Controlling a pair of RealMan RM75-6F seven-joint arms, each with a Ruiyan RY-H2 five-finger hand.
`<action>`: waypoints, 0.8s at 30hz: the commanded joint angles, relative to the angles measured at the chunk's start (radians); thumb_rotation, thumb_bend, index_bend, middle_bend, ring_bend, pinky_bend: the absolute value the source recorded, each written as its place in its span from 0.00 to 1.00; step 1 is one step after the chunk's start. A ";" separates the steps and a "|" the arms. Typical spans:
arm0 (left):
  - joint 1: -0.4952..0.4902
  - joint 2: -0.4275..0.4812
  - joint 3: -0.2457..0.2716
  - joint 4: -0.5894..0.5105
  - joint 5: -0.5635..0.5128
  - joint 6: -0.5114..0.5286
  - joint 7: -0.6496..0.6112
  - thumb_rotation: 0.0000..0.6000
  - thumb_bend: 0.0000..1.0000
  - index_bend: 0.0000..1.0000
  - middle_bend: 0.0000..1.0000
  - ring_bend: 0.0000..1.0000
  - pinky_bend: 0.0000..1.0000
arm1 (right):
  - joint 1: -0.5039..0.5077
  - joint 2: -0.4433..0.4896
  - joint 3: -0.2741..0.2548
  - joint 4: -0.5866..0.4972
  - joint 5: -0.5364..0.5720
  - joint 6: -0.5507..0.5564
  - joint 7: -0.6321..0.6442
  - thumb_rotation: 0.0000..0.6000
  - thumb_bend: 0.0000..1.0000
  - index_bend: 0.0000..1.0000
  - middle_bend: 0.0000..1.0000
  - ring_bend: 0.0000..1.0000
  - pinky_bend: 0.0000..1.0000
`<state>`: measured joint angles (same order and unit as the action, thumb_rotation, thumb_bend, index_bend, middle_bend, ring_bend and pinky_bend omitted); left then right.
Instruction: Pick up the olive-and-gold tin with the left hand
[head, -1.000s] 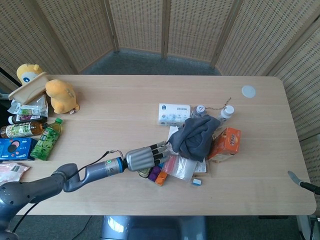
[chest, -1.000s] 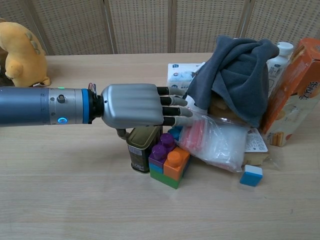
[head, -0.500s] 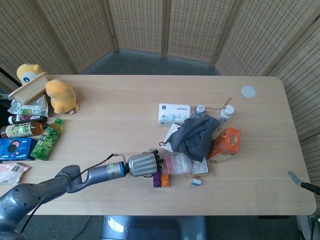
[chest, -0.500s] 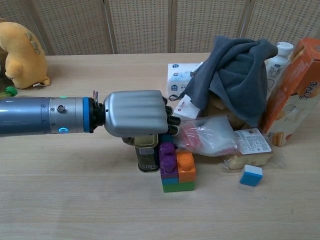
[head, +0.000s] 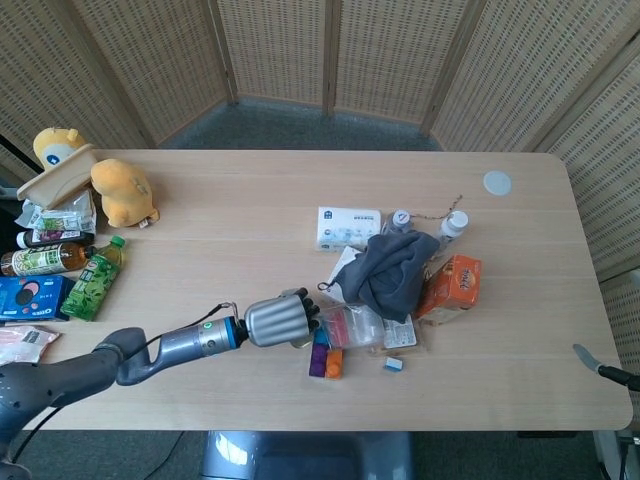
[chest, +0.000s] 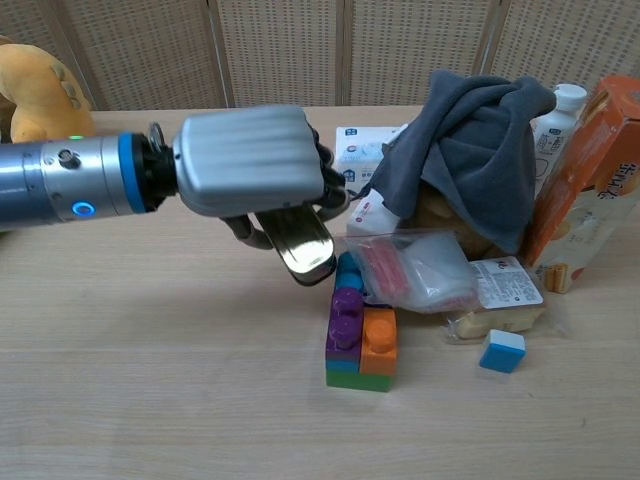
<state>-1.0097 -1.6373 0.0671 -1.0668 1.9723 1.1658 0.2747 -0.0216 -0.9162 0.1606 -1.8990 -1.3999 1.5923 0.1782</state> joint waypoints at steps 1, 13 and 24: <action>0.006 0.121 -0.040 -0.145 -0.027 0.027 0.068 1.00 0.09 0.82 0.92 0.69 0.65 | 0.000 0.000 -0.001 -0.001 -0.002 0.000 -0.002 1.00 0.00 0.00 0.00 0.00 0.00; 0.045 0.435 -0.137 -0.499 -0.068 0.064 0.231 1.00 0.09 0.82 0.91 0.69 0.65 | -0.004 0.002 -0.008 -0.013 -0.018 0.007 -0.006 1.00 0.00 0.00 0.00 0.00 0.00; 0.120 0.652 -0.224 -0.678 -0.105 0.141 0.280 1.00 0.09 0.82 0.91 0.69 0.65 | -0.007 0.003 -0.013 -0.022 -0.029 0.012 -0.013 1.00 0.00 0.00 0.00 0.00 0.00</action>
<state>-0.9077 -1.0054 -0.1414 -1.7281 1.8768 1.2878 0.5526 -0.0283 -0.9128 0.1478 -1.9209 -1.4283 1.6040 0.1649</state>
